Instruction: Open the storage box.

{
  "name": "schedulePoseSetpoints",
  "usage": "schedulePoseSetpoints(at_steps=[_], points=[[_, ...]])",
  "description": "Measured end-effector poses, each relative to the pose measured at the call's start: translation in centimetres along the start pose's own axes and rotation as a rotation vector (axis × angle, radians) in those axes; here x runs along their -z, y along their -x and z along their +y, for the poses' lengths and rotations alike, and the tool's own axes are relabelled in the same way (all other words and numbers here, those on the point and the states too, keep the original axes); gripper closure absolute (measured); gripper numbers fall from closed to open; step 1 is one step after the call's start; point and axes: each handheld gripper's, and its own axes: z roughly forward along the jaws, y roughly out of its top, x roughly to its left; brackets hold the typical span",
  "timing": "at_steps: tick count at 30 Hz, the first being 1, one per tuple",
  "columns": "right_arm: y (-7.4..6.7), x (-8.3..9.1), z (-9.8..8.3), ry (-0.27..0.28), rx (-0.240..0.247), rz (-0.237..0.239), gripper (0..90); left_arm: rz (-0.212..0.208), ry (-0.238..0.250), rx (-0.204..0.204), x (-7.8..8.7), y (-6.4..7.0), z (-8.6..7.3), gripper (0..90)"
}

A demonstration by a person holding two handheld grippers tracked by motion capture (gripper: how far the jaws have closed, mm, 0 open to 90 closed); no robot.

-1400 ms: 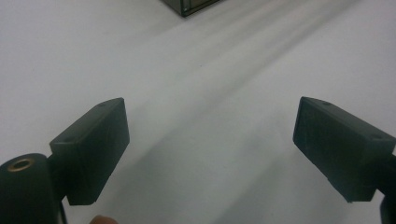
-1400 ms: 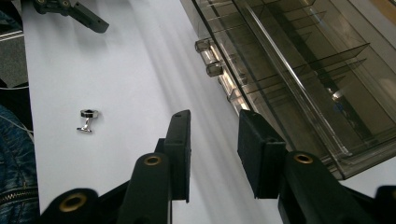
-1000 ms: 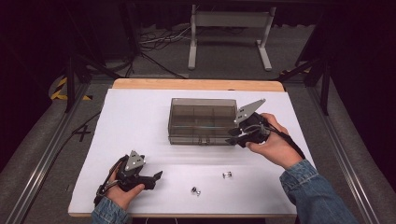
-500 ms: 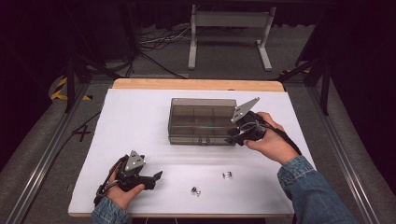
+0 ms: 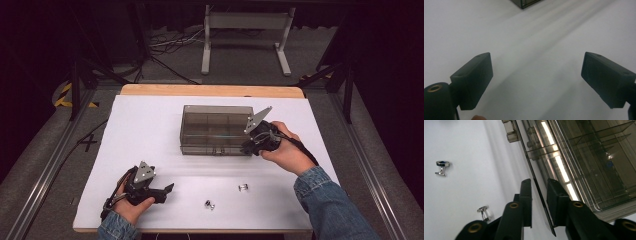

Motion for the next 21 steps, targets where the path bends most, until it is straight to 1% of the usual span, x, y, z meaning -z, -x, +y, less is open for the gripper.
schedulePoseSetpoints(at_steps=[8,11,15,21], points=[[-0.2,0.2,0.1,-0.01,0.033,0.003,80.9,0.0,0.0,-0.001,0.0,0.0,0.0,11.3],[-0.7,0.4,0.3,-0.018,0.055,-0.004,81.6,-0.001,0.0,-0.001,0.0,0.0,0.0,11.3],[-1.3,0.9,0.3,-0.016,0.065,0.001,81.7,0.0,0.0,-0.003,0.0,0.0,0.0,11.3],[-2.4,1.1,0.1,-0.003,0.098,0.001,82.7,0.002,0.0,-0.001,0.0,0.0,0.0,11.3]])
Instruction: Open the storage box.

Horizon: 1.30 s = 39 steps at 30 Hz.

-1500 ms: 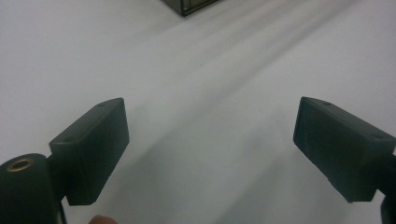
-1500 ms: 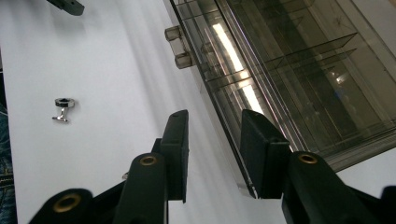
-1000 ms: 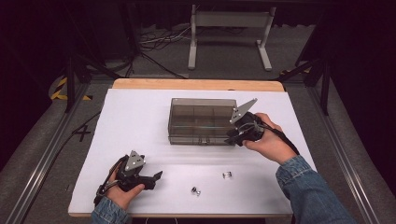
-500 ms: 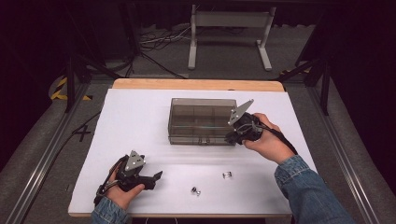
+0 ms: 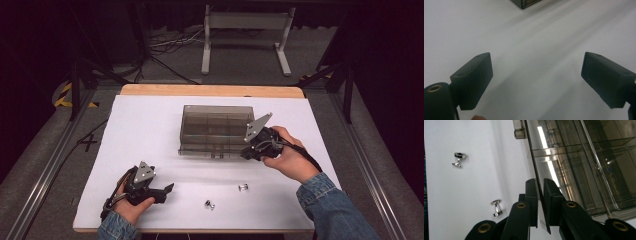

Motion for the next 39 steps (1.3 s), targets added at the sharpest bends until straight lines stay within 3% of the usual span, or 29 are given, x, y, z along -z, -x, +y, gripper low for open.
schedulePoseSetpoints(at_steps=[11,39], points=[[-1.2,0.4,-0.5,0.003,0.02,0.005,82.9,0.002,-0.001,-0.002,0.0,0.0,0.0,11.3],[-2.2,-0.2,-1.5,0.006,0.034,-0.01,82.9,-0.002,-0.005,-0.002,-0.1,0.1,0.0,11.2]])
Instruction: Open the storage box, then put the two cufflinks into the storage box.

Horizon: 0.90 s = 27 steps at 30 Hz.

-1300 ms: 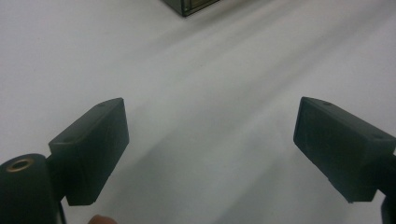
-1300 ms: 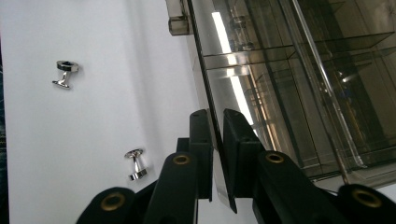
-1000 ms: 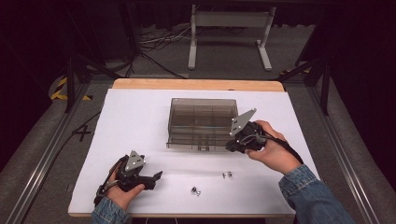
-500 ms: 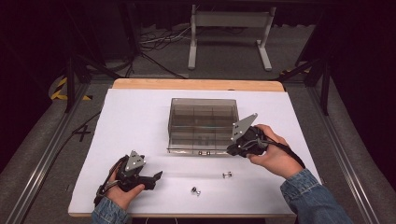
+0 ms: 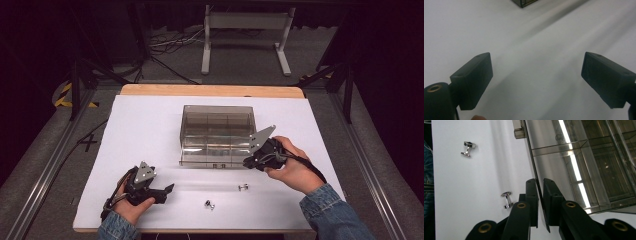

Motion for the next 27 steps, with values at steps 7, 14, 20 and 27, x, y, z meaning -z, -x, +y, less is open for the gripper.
schedulePoseSetpoints(at_steps=[7,14,20,27], points=[[-0.4,0.9,-0.1,0.048,-0.03,-0.042,72.7,0.003,-0.001,0.007,0.0,-0.1,0.0,11.1],[-1.1,1.9,-0.1,0.097,-0.096,-0.062,62.3,0.003,-0.003,0.005,-0.1,-0.1,0.0,11.1],[-2.0,2.4,0.3,0.122,-0.142,-0.068,60.7,0.006,-0.002,0.003,0.0,0.0,-0.1,11.1],[-2.7,2.4,0.8,0.151,-0.171,-0.055,60.6,0.008,0.003,0.008,0.0,-0.1,-0.1,11.1]])
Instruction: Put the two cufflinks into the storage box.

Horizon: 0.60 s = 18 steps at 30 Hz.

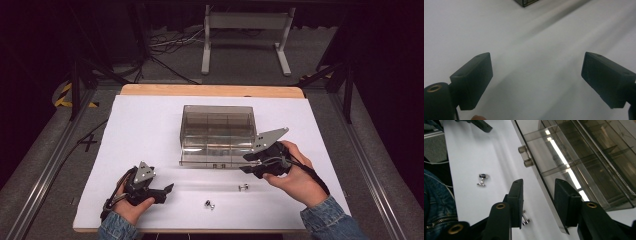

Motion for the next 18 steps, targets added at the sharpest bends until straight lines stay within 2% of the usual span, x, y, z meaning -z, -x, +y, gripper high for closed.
schedulePoseSetpoints(at_steps=[5,6,13,18], points=[[-0.8,-0.2,0.5,0.026,-0.002,0.018,59.8,0.01,0.015,-0.006,0.2,0.0,0.0,11.2],[-1.0,-0.3,0.6,0.029,0.005,0.019,59.2,0.009,0.019,0.006,0.2,0.1,0.0,11.2],[-2.1,-1.1,1.3,0.034,0.028,0.042,58.7,0.012,0.02,-0.004,0.3,0.0,0.1,11.2],[-2.5,-1.6,1.6,0.036,0.023,0.064,58.6,0.011,0.021,-0.003,0.3,0.0,0.1,11.2]])
